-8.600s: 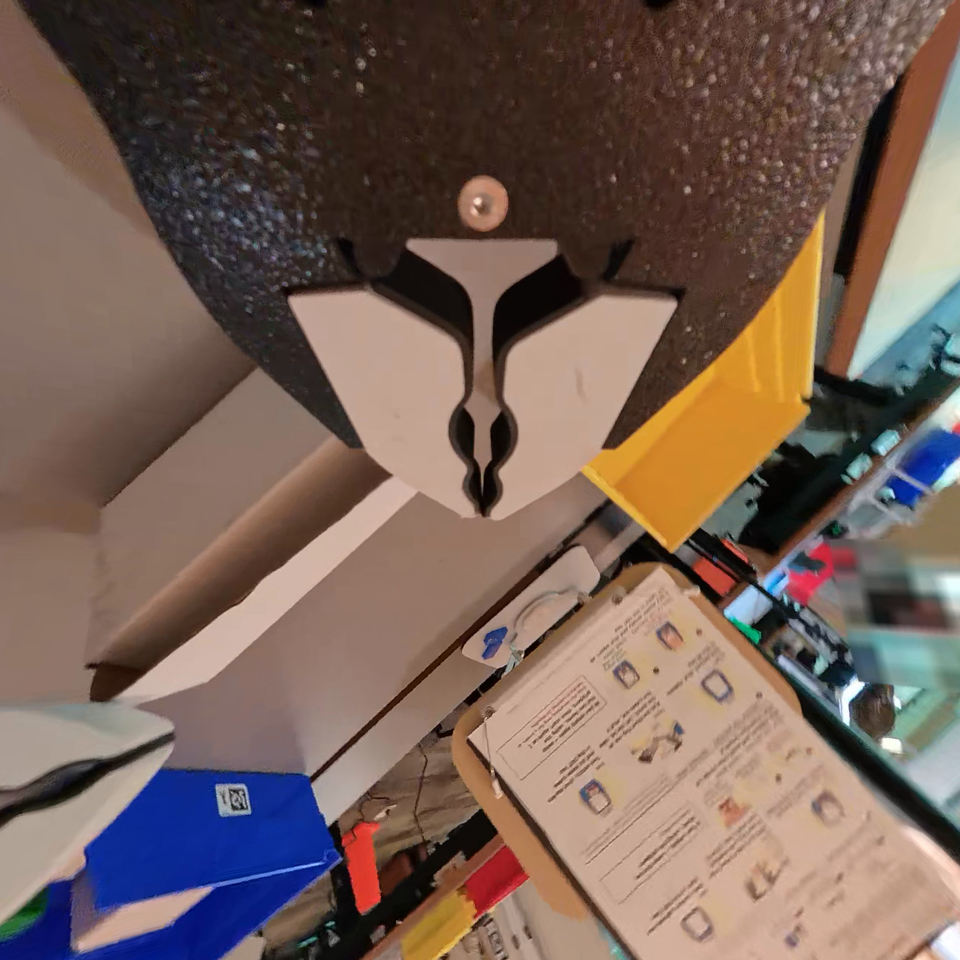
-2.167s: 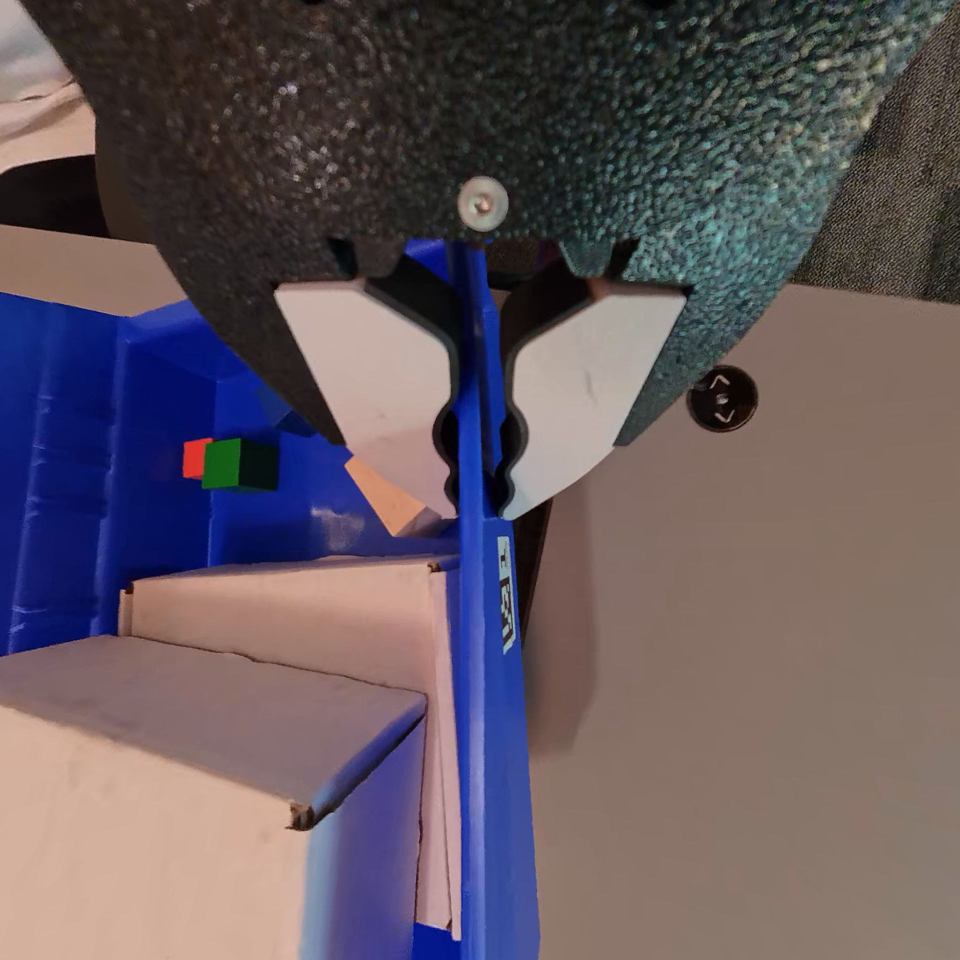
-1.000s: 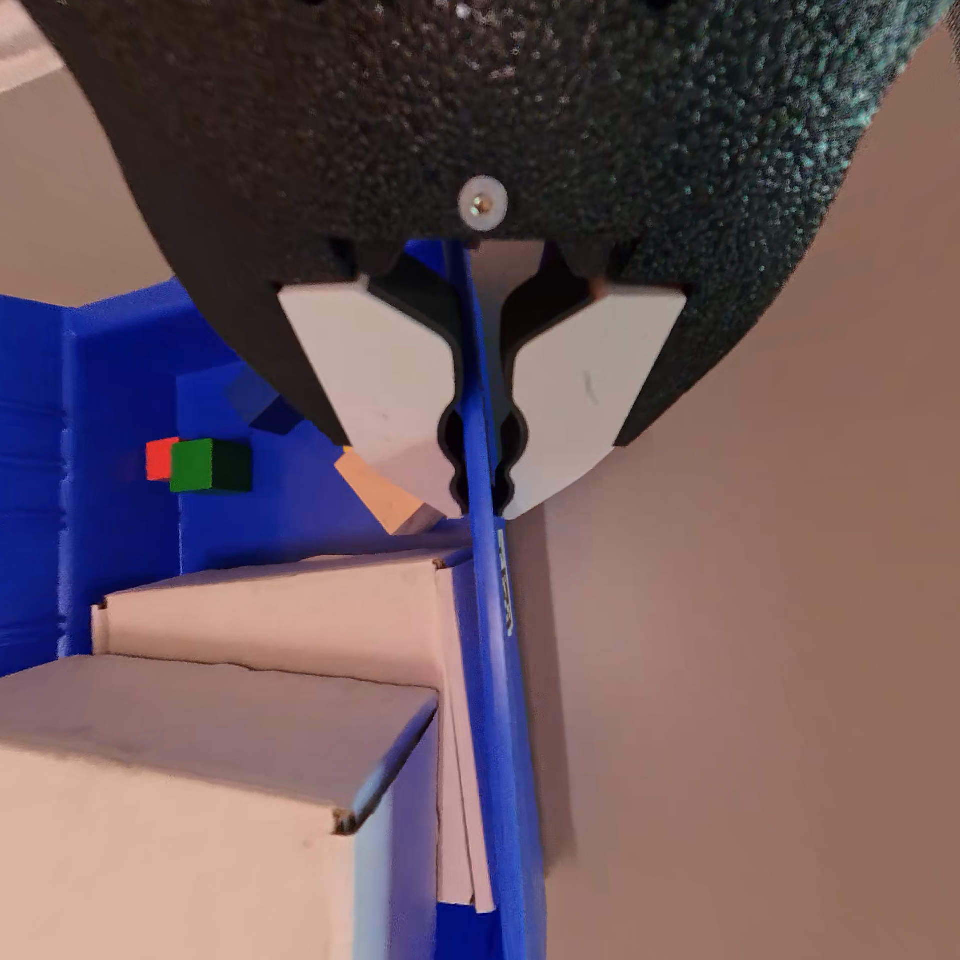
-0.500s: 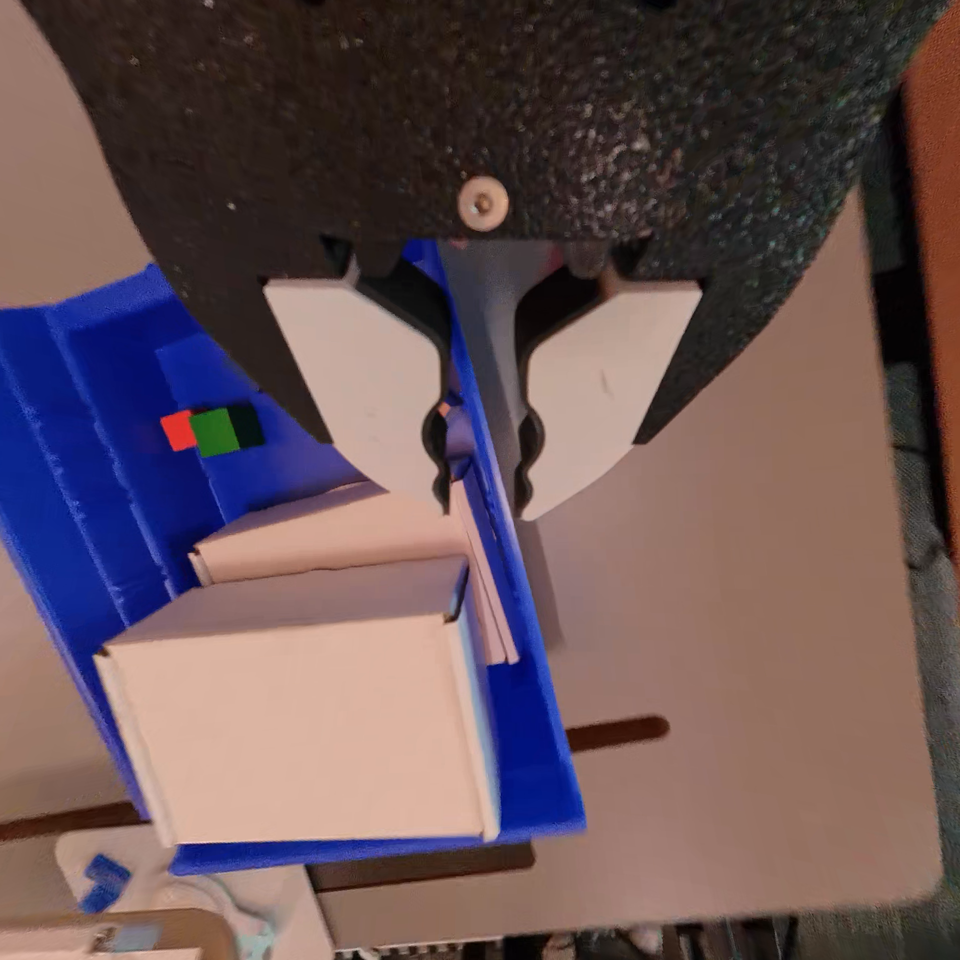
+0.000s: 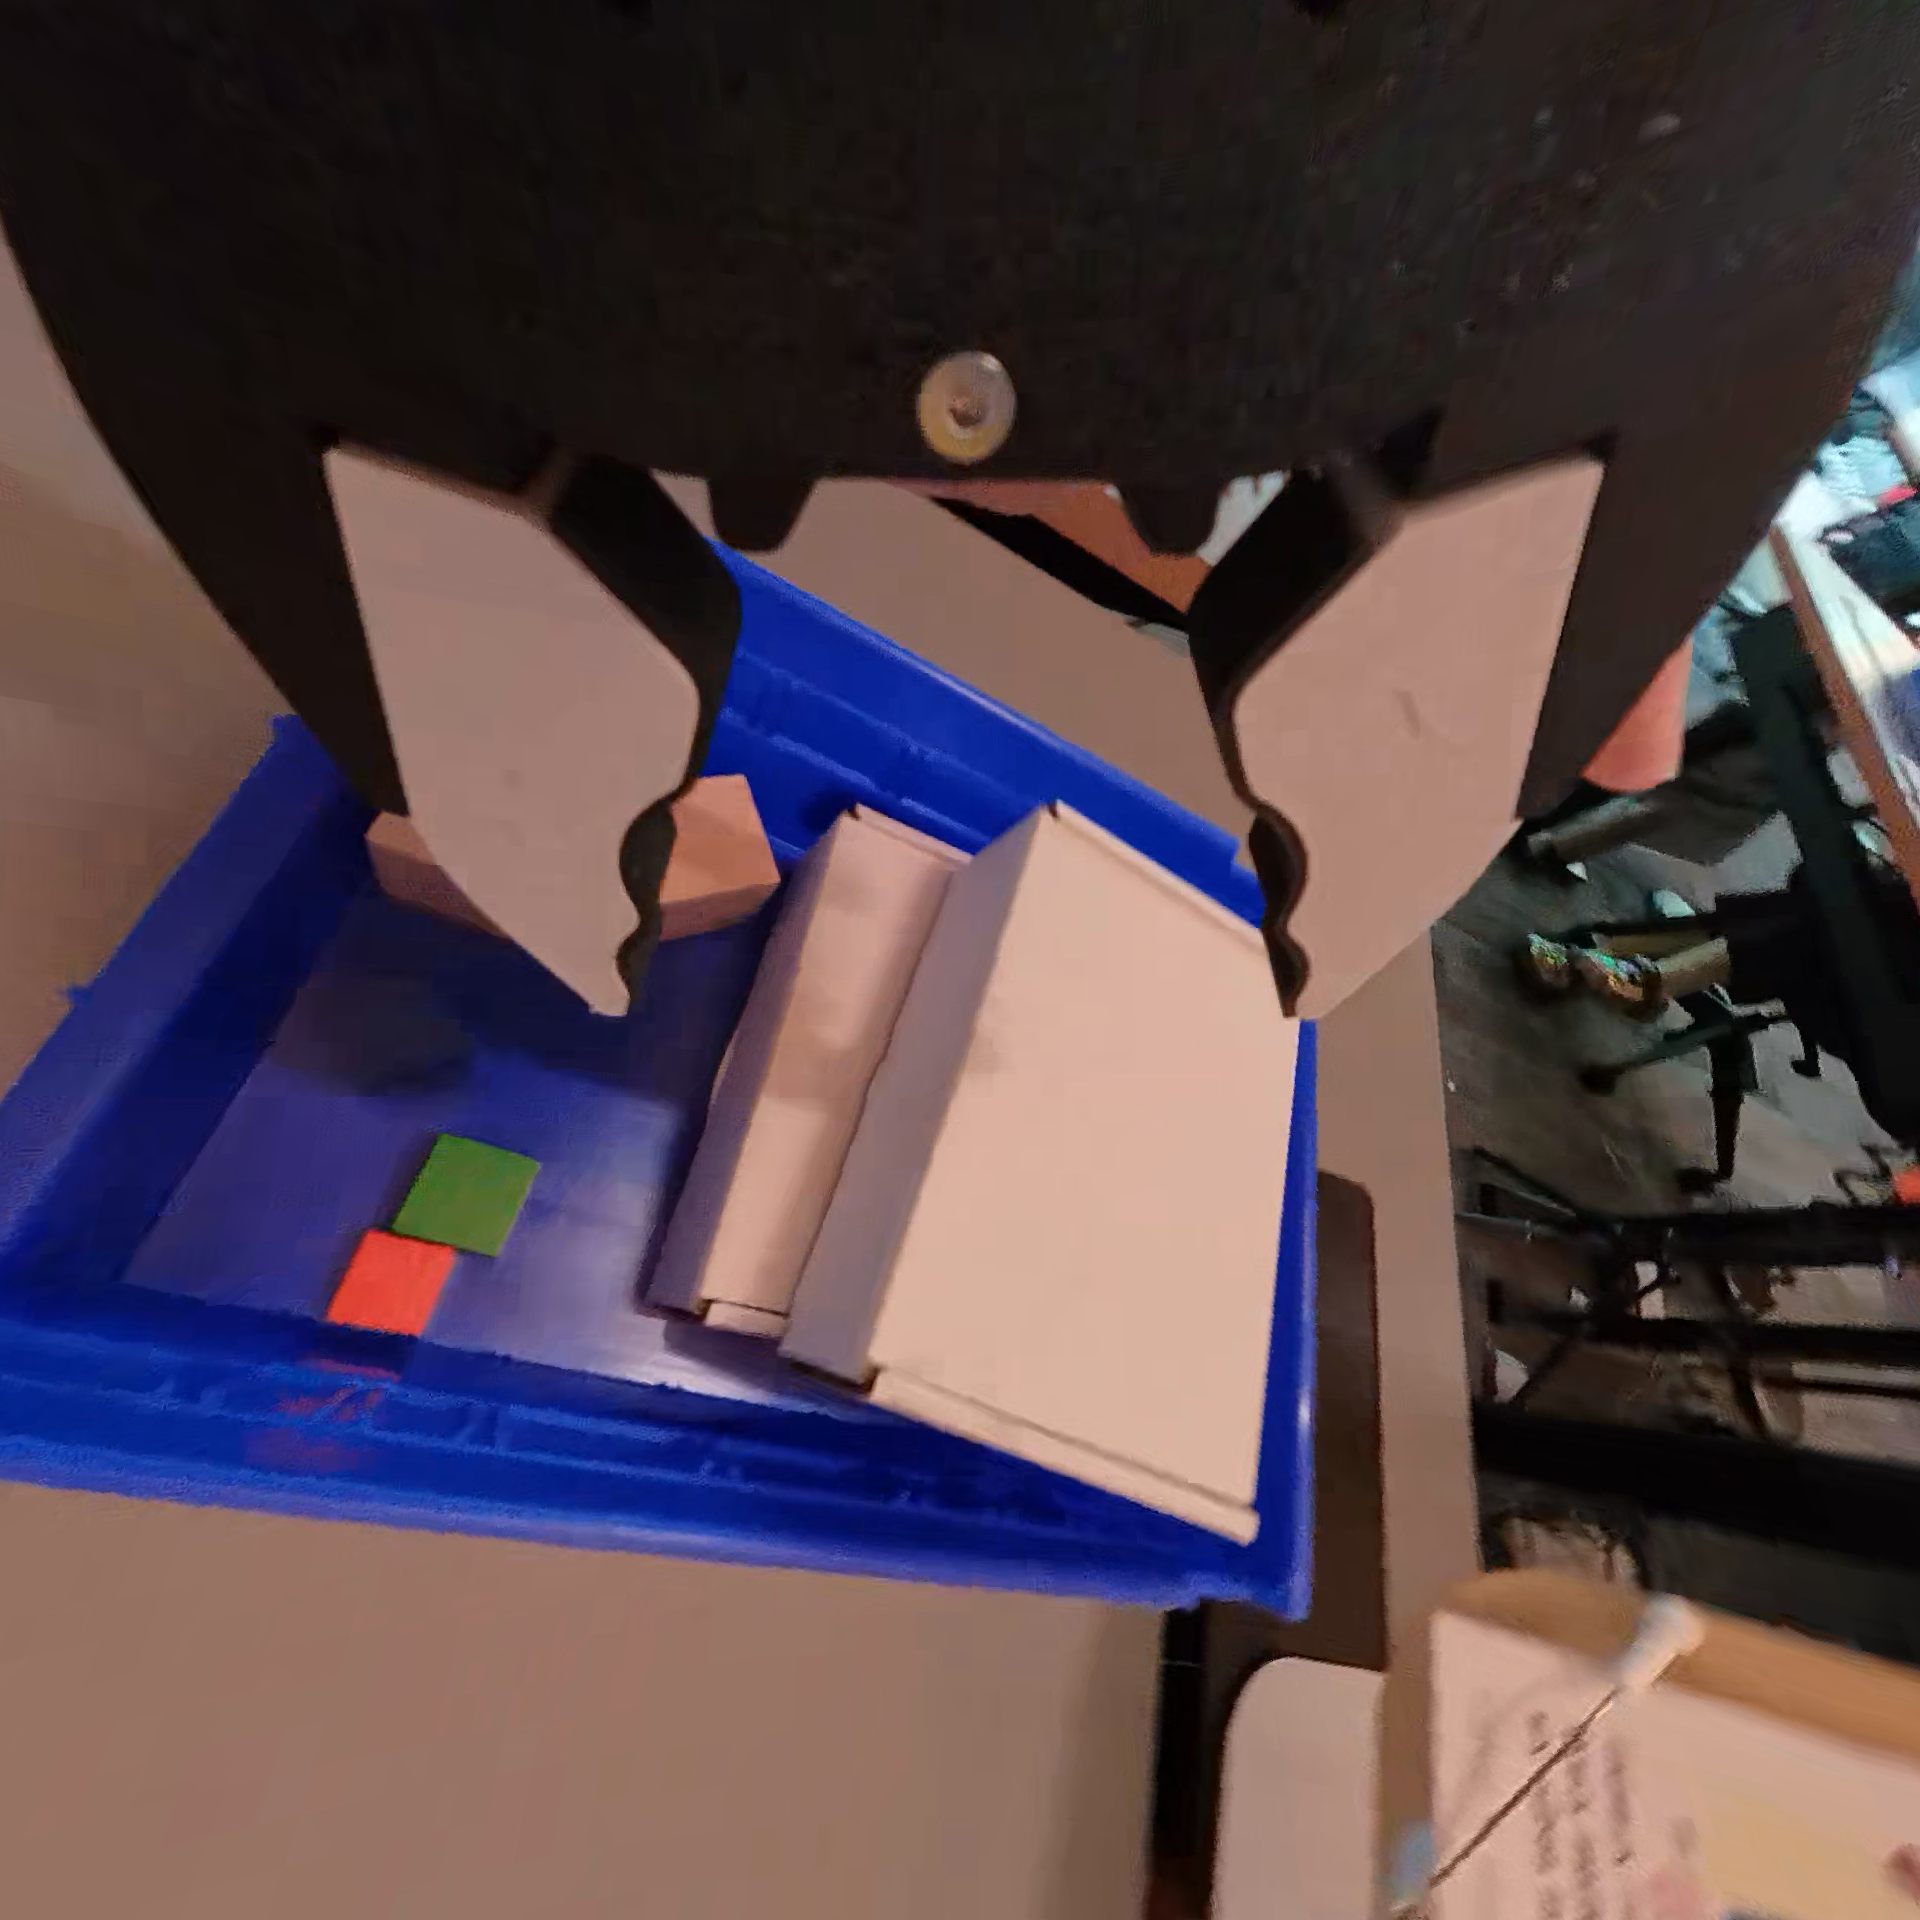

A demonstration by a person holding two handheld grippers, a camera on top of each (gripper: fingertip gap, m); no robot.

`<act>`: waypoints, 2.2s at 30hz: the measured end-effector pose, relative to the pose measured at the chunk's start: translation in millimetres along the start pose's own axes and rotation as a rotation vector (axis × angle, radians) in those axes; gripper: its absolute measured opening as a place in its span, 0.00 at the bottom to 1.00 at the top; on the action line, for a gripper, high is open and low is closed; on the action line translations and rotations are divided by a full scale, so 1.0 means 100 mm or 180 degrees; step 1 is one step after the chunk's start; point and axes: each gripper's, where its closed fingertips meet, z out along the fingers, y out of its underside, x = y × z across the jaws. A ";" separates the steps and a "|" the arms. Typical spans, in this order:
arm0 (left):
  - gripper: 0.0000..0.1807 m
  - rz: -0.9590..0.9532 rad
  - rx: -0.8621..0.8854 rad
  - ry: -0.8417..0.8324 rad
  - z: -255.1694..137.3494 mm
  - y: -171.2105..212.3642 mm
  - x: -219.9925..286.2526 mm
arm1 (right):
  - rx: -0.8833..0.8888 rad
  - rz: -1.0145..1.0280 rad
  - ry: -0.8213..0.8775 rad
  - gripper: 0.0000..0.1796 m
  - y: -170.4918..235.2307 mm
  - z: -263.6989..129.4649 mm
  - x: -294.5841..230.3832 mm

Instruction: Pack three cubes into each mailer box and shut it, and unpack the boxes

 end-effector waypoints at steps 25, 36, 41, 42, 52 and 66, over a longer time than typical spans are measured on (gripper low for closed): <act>0.73 0.0534 -0.1154 0.0912 1.08 0.13 -0.20 | -0.0421 -0.0426 -0.0236 0.59 0.33 0.20 -0.10; 0.40 0.0776 -0.1082 0.0202 0.77 0.04 -0.28 | -0.0237 -0.0699 -0.0206 0.54 0.09 0.07 -0.27; 0.39 0.0788 -0.1138 -0.0091 0.65 0.05 -0.24 | -0.0190 -0.0828 -0.0114 0.53 0.01 -0.03 -0.29; 0.39 0.0849 -0.1180 -0.0203 0.62 0.06 -0.25 | -0.0178 -0.0865 -0.0096 0.53 -0.01 -0.05 -0.30; 0.39 0.0511 -0.0806 -0.0835 -0.18 -0.35 -0.16 | -0.0043 -0.1000 -0.0110 0.51 -0.13 -0.11 -0.41; 0.38 0.0530 -0.0156 -0.0486 -0.47 -1.96 1.55 | 0.0148 -0.1213 -0.0102 0.49 -0.35 -0.28 -0.71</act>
